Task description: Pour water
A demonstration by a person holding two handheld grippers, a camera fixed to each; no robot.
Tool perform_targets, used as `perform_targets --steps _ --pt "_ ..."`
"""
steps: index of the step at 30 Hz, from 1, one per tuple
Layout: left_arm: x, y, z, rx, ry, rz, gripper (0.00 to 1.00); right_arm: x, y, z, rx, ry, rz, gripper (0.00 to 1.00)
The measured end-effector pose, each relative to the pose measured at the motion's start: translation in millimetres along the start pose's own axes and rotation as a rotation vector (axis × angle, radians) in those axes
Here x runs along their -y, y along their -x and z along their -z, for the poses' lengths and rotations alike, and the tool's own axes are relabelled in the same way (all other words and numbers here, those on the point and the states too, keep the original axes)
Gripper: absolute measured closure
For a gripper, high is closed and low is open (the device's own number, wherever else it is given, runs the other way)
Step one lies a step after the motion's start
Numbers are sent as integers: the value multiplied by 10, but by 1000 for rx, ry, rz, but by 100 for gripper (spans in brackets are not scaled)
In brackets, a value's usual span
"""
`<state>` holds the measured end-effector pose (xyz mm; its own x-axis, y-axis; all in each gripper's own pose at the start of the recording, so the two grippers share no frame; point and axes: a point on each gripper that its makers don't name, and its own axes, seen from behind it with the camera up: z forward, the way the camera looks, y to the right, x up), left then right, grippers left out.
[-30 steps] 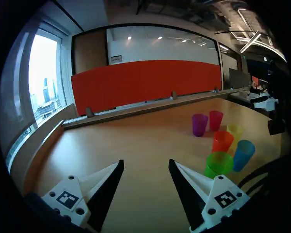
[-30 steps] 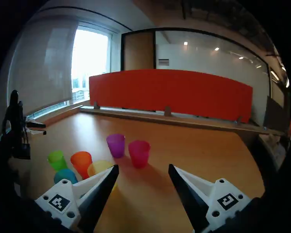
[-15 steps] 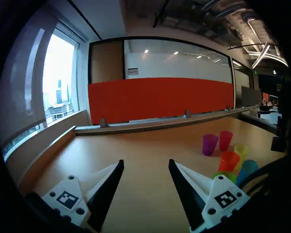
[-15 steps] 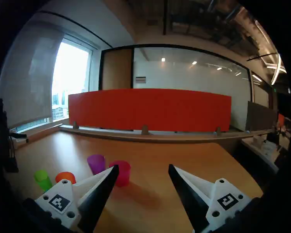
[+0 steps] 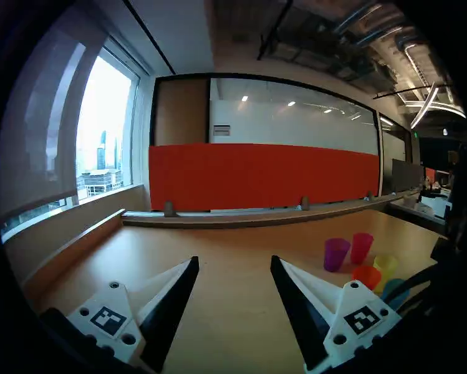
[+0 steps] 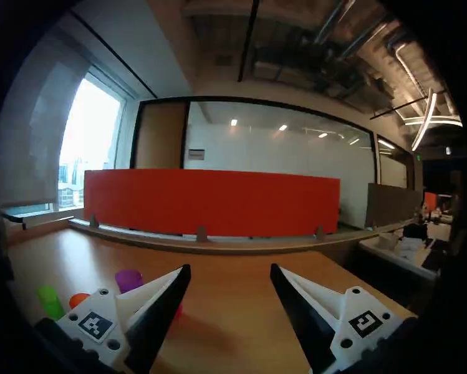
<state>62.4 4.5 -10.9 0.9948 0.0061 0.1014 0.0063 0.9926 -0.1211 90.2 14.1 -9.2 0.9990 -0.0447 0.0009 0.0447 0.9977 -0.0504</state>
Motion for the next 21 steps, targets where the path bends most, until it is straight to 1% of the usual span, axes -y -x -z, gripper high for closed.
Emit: perform_targets --steps 6,9,15,21 --pt "29 -104 32 -43 -18 5 15 -63 -44 30 -30 25 -33 1" --pt "20 -153 47 -72 -21 19 15 -81 -47 38 -36 26 -52 1" --pt "36 -115 48 -96 -33 42 15 -131 -73 68 -61 44 -69 1" --pt "97 -42 49 -106 -69 35 15 -149 -46 76 -66 63 -61 1"
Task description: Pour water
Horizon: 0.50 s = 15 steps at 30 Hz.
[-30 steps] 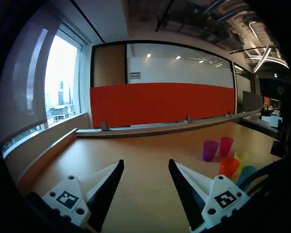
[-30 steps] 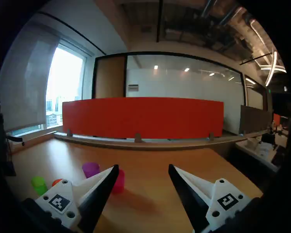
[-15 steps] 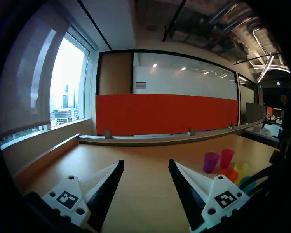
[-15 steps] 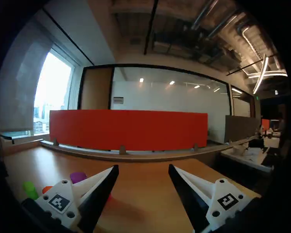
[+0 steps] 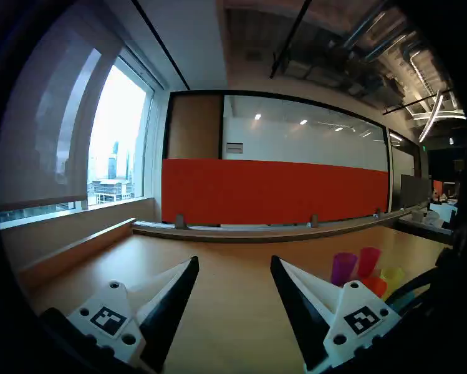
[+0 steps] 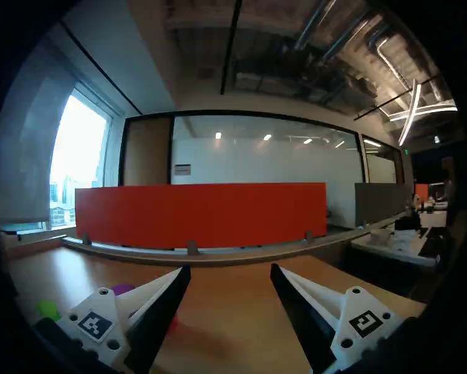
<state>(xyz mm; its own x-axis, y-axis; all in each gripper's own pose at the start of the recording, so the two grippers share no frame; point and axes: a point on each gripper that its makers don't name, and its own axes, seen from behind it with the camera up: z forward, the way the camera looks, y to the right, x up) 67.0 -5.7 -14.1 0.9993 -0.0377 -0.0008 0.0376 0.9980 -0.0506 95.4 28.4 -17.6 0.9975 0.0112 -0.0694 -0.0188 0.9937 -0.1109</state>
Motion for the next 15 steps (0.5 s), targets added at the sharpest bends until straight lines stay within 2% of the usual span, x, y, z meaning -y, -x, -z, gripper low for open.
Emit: perform_targets --steps 9,15 --pt "2 104 21 -25 -25 19 15 -7 -22 -15 -8 14 35 0" --pt "26 212 -8 -22 -45 -5 15 10 -30 3 -1 17 34 1"
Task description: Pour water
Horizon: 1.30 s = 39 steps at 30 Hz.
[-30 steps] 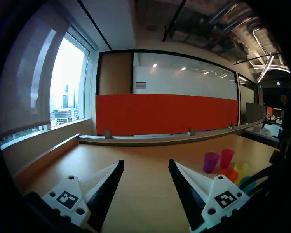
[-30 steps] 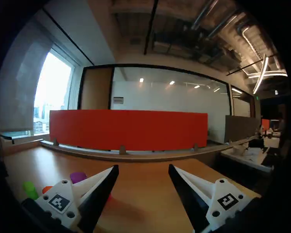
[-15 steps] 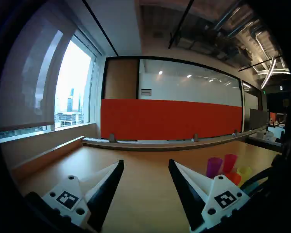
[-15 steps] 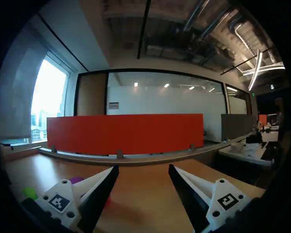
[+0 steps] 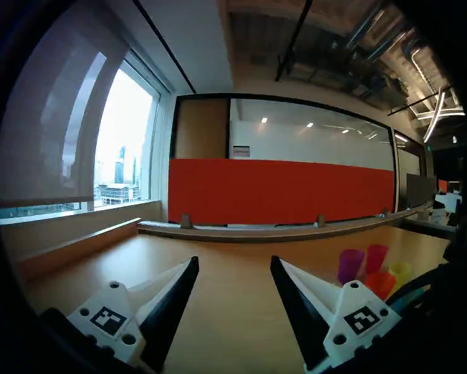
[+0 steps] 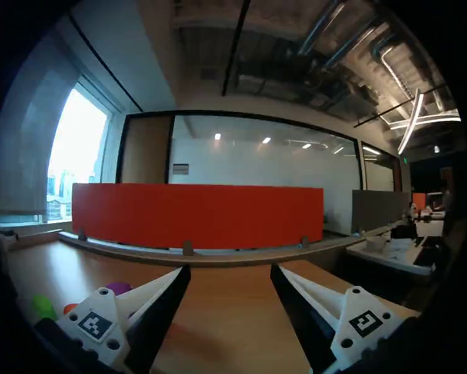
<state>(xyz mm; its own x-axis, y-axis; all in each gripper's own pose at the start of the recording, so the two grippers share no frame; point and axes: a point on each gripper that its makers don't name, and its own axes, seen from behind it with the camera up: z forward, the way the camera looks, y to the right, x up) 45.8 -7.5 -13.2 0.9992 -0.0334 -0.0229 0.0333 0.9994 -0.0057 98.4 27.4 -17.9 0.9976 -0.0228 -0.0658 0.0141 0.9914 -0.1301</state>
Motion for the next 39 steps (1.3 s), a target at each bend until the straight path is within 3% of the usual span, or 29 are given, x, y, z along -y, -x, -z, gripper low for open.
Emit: perform_targets --steps 9,24,39 --pt "-15 203 -12 10 -7 12 15 17 1 47 6 5 -1 1" --pt "5 273 -48 -12 -8 23 15 -3 -5 68 13 4 -13 0" --pt "-64 419 -90 6 0 -5 15 -55 -17 78 14 11 -13 0"
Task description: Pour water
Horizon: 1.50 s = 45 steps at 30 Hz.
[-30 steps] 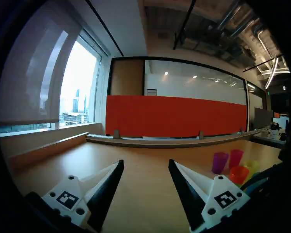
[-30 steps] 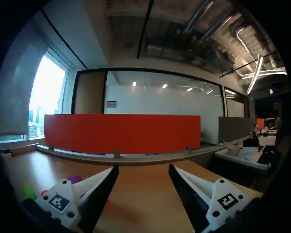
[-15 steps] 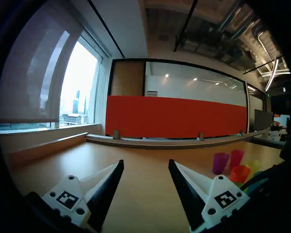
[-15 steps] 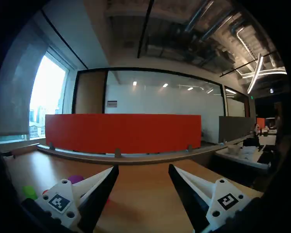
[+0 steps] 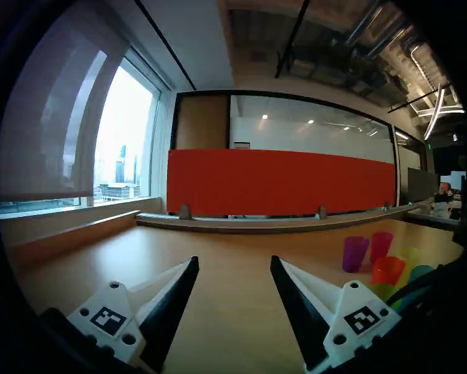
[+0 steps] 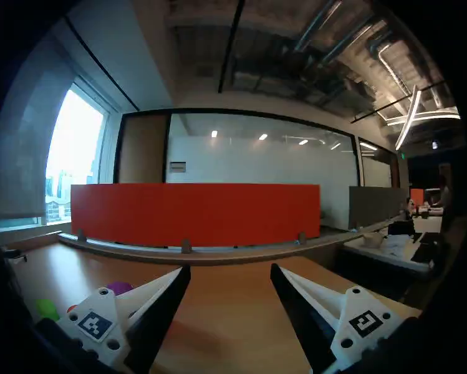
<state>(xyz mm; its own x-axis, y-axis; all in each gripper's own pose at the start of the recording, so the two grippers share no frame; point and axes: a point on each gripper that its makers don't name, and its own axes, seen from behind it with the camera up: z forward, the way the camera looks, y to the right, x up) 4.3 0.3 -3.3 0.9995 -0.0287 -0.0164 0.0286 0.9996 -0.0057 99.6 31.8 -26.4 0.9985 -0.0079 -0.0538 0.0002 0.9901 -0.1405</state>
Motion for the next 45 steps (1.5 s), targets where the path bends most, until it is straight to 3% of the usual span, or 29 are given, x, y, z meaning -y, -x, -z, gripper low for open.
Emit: perform_targets --steps 33,45 --pt "19 42 -21 17 -1 -29 15 45 -26 50 -25 -12 -5 1" --pt "19 46 -25 17 -1 -29 15 144 92 97 -57 -66 -38 1"
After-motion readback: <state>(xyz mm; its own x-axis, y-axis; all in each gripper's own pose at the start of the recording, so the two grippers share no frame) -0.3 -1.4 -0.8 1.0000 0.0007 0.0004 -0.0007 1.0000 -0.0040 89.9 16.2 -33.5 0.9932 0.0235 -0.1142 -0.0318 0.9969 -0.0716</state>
